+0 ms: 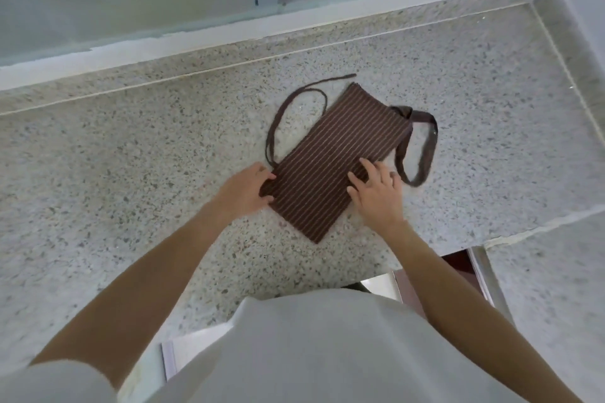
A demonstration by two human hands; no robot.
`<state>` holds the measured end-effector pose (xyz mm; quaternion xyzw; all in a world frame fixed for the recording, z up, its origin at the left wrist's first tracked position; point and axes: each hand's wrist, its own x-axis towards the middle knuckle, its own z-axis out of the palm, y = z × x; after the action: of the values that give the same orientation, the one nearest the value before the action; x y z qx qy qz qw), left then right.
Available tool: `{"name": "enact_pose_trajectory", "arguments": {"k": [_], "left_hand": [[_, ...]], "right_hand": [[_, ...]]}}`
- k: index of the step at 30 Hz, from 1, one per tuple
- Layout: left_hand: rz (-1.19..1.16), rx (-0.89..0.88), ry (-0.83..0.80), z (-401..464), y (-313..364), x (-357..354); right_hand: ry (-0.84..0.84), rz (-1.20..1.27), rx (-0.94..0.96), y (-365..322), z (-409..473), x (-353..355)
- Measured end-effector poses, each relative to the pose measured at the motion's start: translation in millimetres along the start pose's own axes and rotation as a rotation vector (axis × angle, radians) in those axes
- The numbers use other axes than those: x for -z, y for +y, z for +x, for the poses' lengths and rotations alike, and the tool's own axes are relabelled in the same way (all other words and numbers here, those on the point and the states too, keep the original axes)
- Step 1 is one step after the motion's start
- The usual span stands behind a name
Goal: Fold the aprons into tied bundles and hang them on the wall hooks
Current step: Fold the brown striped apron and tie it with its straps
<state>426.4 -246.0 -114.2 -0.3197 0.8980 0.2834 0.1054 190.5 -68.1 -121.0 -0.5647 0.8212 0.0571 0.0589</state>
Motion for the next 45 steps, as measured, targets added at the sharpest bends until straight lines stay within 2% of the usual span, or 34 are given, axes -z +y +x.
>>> {"name": "enact_pose_trajectory", "arguments": {"k": [2, 5, 9, 13, 17, 20, 23, 26, 31, 35, 38, 41, 43, 45], "left_hand": [[0.091, -0.194, -0.060, -14, 21, -15], [0.245, -0.441, 0.060, -21, 43, -34], [0.232, -0.534, 0.123, -18, 52, -47], [0.051, -0.454, 0.175, -15, 57, -34], [-0.163, -0.351, 0.349, -8, 74, -1], [-0.194, -0.371, 0.464, 15, 85, 28], [-0.224, -0.331, 0.521, 49, 94, 54], [-0.229, -0.264, 0.519, 87, 98, 72], [-0.295, -0.051, 0.365, 161, 100, 81], [-0.257, -0.015, 0.277, 197, 97, 73], [-0.265, -0.006, 0.253, 214, 96, 67], [-0.172, 0.017, 0.196, 229, 90, 56], [-0.069, 0.026, 0.213, 231, 87, 51], [0.019, -0.037, 0.300, 228, 88, 49]], "right_hand": [[-0.116, -0.019, -0.048, 14, 0, 1], [-0.175, 0.007, 0.015, 33, -3, -2], [-0.112, 0.184, 0.137, 50, -14, -5], [-0.172, 0.360, 0.196, 60, -20, -7], [-0.128, 0.409, 0.220, 74, -19, -16], [0.006, 0.522, 0.141, 73, -11, -19], [0.099, 0.757, -0.113, 64, 0, -10], [0.068, 0.764, -0.291, 56, 10, -4], [0.058, 0.737, -0.470, 64, 33, -7], [0.038, 0.681, -0.519, 65, 40, -6], [0.094, 0.711, -0.564, 67, 43, -3], [0.085, 0.709, -0.587, 69, 48, -5], [0.070, 0.722, -0.595, 68, 49, -2], [0.171, 0.613, -0.505, 68, 50, 1]]}}
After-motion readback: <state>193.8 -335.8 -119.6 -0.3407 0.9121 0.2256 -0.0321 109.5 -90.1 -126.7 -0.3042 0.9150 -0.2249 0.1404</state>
